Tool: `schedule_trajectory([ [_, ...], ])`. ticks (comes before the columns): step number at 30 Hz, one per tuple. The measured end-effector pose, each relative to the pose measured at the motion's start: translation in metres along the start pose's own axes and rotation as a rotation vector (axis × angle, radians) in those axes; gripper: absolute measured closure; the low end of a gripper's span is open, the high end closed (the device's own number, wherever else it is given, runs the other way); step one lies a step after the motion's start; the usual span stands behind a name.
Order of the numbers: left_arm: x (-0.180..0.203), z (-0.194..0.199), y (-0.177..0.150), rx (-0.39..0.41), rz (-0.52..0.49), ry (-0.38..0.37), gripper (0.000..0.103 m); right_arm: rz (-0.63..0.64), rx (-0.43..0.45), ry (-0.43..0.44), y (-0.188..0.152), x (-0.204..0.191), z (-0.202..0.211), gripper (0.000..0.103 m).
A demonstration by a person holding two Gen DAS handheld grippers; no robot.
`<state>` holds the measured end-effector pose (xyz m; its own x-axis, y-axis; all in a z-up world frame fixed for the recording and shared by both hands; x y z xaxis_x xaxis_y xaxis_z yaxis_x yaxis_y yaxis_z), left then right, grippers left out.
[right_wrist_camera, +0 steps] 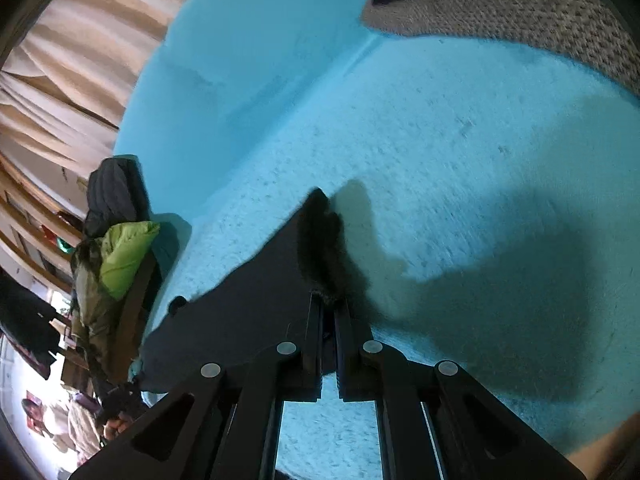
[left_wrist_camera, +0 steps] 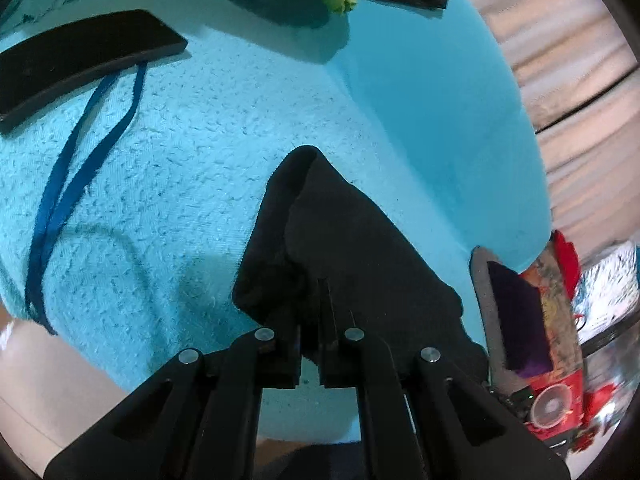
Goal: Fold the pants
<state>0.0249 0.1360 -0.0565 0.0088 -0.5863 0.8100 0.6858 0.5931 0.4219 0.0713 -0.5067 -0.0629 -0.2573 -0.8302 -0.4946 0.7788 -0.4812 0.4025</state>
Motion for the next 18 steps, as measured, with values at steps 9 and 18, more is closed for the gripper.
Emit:
schedule_trajectory([
  [9, 0.001, 0.001, 0.006, 0.044, -0.066, 0.032, 0.099, 0.026, 0.022, -0.026, -0.007, -0.005, 0.008, 0.1],
  [18, -0.01, 0.0, 0.014, 0.069, -0.024, 0.03, 0.099, -0.004, 0.009, -0.009, -0.016, 0.0, 0.005, 0.1],
])
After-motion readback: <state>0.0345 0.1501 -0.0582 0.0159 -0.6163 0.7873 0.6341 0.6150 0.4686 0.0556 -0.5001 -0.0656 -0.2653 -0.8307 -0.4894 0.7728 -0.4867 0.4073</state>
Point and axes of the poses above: each gripper's, at about its wrist camera, not at the fingertips, and z roughly against the way its jaws point, x to its right, y to its top, the point moved 8 cm from there along -z, roughly the way its jaws point, and after that the axes turned 15 degrees about -y, right-handed, at the moved point
